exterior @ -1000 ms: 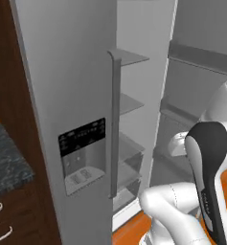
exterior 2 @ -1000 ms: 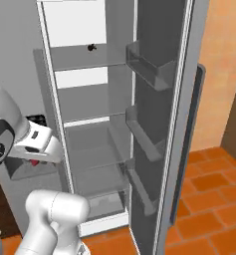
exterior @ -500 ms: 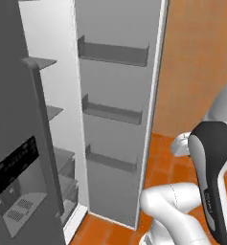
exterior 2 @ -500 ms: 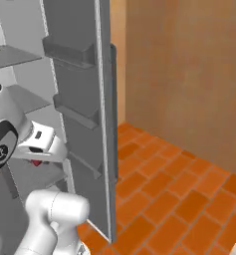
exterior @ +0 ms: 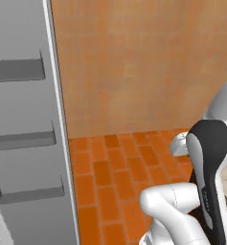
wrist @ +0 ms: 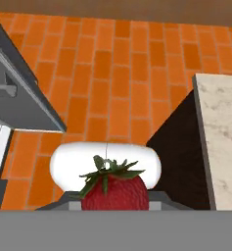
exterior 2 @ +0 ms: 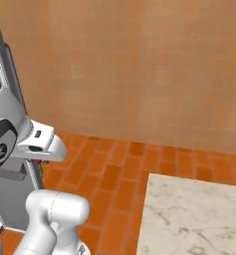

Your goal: Take the strawberry from the fridge and place it on top of the pancake, located on the dining counter.

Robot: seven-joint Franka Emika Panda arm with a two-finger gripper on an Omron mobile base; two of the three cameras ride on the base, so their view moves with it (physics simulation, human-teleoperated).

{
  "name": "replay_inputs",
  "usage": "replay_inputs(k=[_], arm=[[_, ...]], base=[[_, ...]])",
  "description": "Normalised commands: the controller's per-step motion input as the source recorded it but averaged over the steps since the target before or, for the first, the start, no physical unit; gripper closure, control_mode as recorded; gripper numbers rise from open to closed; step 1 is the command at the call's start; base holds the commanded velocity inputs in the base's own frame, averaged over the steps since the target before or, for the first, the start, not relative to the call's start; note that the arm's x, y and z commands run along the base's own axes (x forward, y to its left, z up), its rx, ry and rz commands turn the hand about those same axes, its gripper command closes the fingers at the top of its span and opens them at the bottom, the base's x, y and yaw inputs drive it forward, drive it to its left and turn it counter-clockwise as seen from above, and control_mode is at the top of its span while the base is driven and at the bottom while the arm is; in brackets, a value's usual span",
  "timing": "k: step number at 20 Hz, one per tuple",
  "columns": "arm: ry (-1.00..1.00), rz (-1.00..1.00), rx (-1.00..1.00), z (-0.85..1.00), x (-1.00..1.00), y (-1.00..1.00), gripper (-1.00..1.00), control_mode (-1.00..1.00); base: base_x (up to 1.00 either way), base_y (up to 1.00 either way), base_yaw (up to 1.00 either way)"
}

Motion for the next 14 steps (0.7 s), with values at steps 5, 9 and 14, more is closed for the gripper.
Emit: replay_inputs(k=[5,9,14], arm=[[0.0,0.0,0.0,0.0,0.0,0.0,1.0,1.0],[0.0,0.0,0.0,0.0,0.0,0.0,1.0,1.0],[0.0,0.0,0.0,0.0,0.0,0.0,1.0,1.0]], base=[[0.26,-0.06,-0.45],[0.46,0.0,-0.01],[0.76,-0.03,0.08]])
